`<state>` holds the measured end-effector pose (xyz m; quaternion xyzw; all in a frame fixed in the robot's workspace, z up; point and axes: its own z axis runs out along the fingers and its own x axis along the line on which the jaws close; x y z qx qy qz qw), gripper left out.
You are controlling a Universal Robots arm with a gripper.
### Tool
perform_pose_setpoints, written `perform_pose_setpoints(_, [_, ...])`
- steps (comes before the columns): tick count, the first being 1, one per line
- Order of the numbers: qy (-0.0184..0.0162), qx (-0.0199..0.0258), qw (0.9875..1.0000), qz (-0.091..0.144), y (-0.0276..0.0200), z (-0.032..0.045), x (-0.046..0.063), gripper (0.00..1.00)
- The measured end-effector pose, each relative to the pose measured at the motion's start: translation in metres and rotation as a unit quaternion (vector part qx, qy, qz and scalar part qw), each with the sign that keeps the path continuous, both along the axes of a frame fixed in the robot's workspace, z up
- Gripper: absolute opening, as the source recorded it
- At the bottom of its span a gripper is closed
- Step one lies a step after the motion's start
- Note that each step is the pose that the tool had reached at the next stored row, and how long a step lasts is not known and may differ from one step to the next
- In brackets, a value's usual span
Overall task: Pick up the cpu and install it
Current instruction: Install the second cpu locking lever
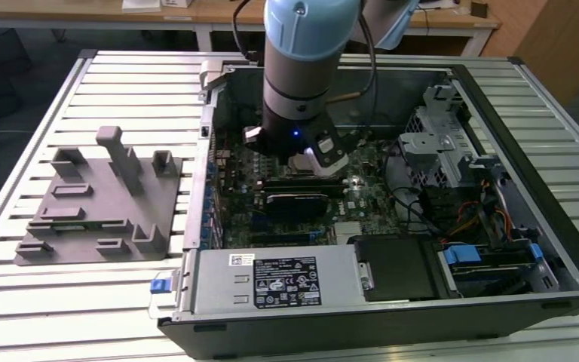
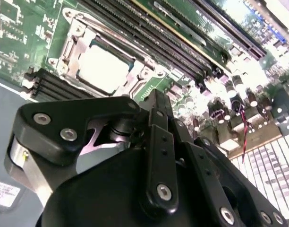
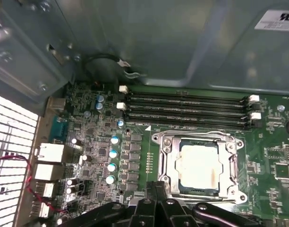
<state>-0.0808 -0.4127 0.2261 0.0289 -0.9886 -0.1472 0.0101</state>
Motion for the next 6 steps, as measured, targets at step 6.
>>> perform_pose_setpoints(6, [0.0000,0.0000,1.0000,0.000,0.0001,0.0075,0.0000,0.11])
